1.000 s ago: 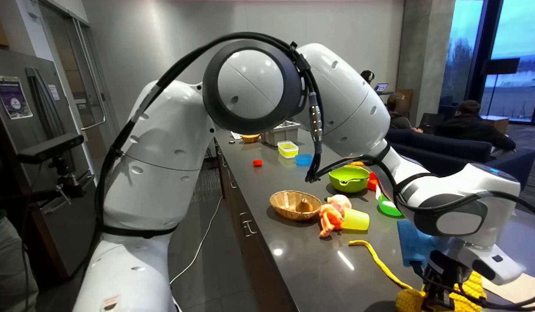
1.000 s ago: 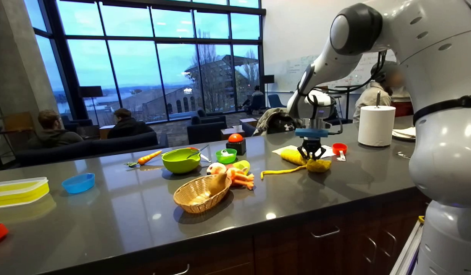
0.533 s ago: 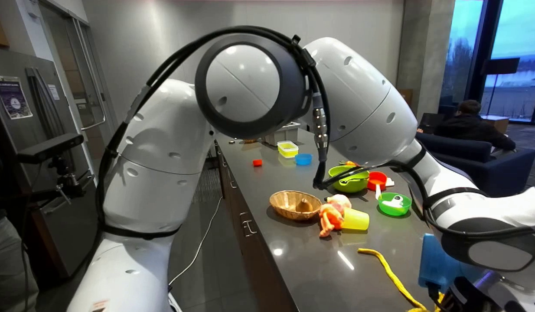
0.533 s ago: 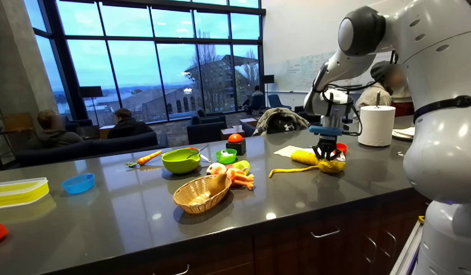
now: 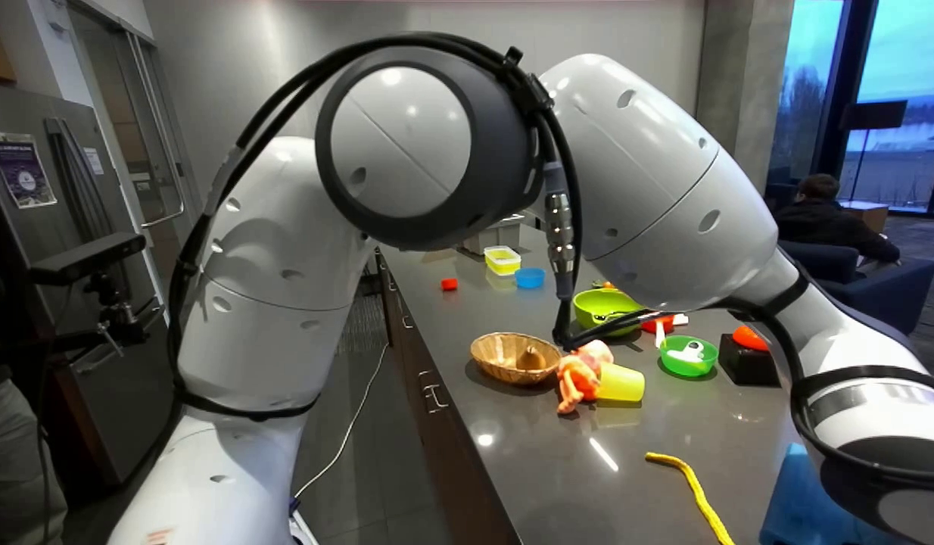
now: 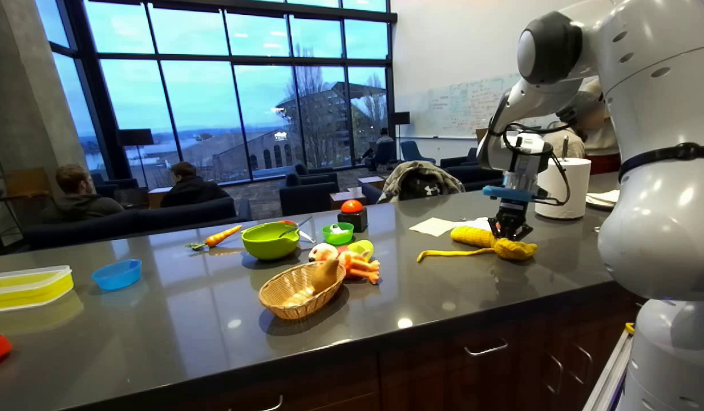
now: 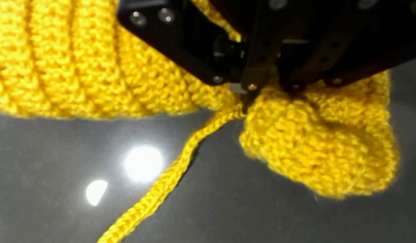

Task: Use the yellow cloth to clean the table

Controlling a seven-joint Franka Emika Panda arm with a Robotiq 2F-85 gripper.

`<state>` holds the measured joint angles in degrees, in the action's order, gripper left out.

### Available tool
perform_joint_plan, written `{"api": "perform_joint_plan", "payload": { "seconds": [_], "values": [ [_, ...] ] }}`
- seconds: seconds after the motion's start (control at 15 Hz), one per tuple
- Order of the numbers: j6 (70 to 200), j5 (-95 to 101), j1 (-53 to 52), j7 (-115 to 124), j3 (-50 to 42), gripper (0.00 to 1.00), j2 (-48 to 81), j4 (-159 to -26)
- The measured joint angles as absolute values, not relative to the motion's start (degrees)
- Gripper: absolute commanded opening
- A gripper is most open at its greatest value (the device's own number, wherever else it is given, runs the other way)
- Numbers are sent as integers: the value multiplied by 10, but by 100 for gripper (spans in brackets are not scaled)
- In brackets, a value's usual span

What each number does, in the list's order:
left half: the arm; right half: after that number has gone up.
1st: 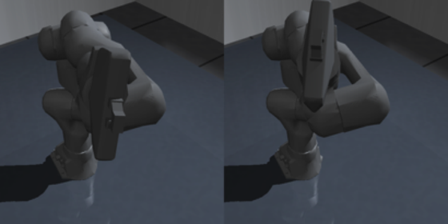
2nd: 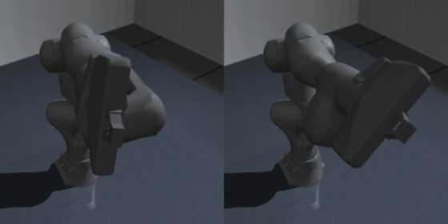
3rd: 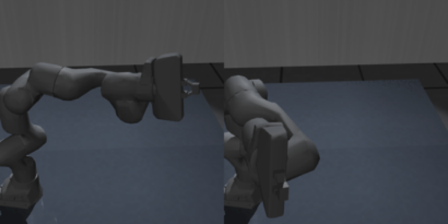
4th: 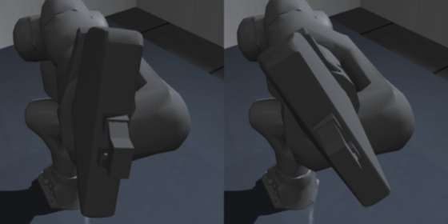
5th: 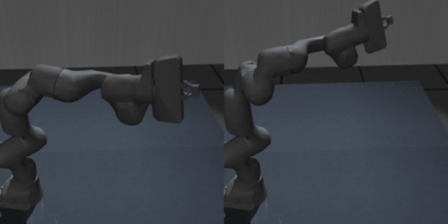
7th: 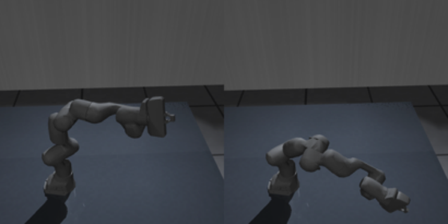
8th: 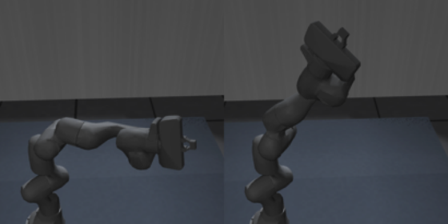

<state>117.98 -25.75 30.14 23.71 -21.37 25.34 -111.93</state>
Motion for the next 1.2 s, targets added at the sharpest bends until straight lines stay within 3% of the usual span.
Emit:
{"api": "perform_joint_plan", "payload": {
  "seconds": [0.47, 1.2],
  "values": [
    [1187, -226, 279, 168, -206, 0, 245, -1128],
    [1305, -131, 112, 124, -107, 0, 159, -1249]
  ]
}}
